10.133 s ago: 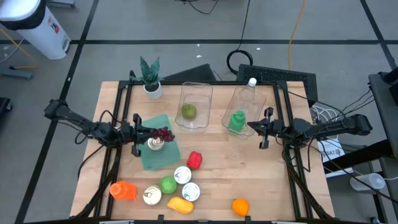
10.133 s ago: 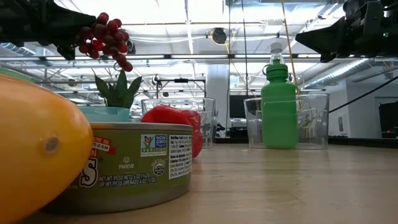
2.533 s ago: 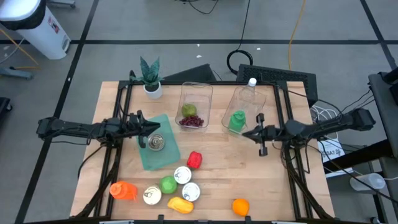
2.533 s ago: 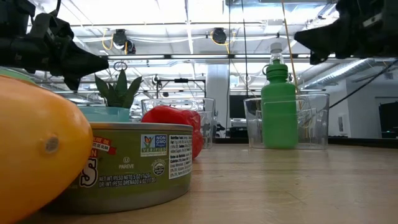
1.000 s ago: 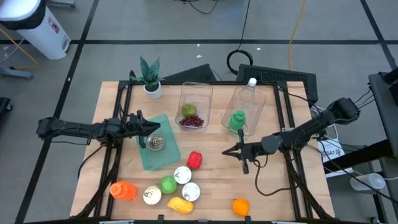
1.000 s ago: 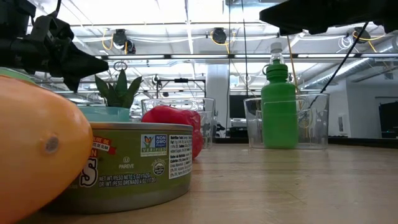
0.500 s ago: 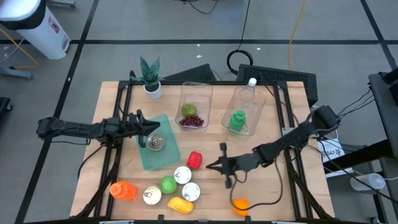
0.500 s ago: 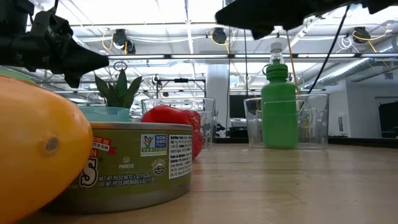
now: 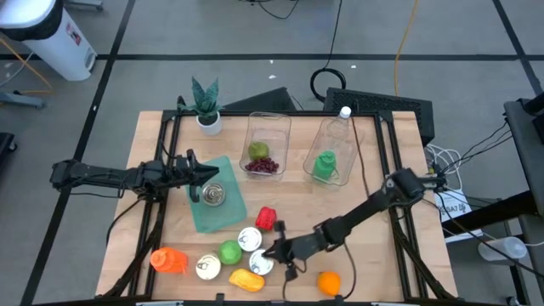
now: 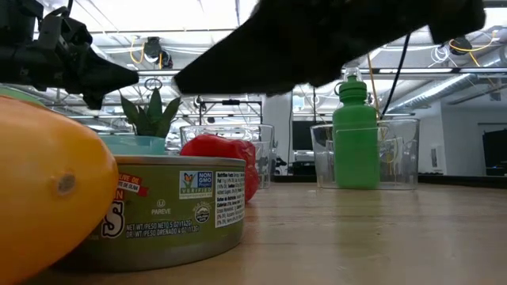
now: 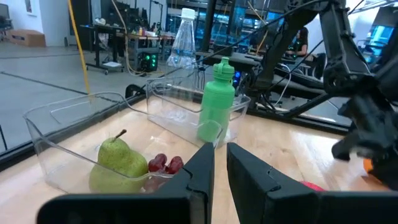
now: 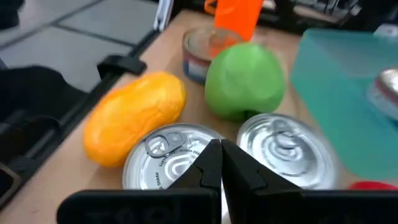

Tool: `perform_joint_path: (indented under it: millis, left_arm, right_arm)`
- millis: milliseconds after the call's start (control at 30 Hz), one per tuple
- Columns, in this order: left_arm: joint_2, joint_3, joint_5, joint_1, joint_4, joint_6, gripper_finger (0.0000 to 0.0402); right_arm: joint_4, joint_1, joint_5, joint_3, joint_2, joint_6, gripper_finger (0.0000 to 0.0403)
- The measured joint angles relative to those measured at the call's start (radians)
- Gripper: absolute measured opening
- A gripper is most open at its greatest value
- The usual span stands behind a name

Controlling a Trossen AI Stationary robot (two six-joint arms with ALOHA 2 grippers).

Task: Pick & Place Food Item
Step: Put the bottom green tuna can into the green bin

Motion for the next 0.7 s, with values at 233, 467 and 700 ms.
perform_joint_path:
  millis: [233, 467, 700]
  left_arm:
    - [0.0, 0.0, 0.023, 0.0, -0.001, 0.025, 0.0049]
    - [0.0, 0.0, 0.023, 0.0, -0.012, 0.029, 0.0049]
    - [0.0, 0.0, 0.025, 0.0, -0.026, 0.029, 0.0049]
  right_arm:
    - [-0.157, -0.005, -0.079, 0.115, 0.068, 0.08, 0.0]
    - [-0.265, -0.018, -0.077, 0.117, 0.074, 0.179, 0.0]
    - [-0.407, -0.04, 0.014, 0.12, 0.066, 0.324, 0.0]
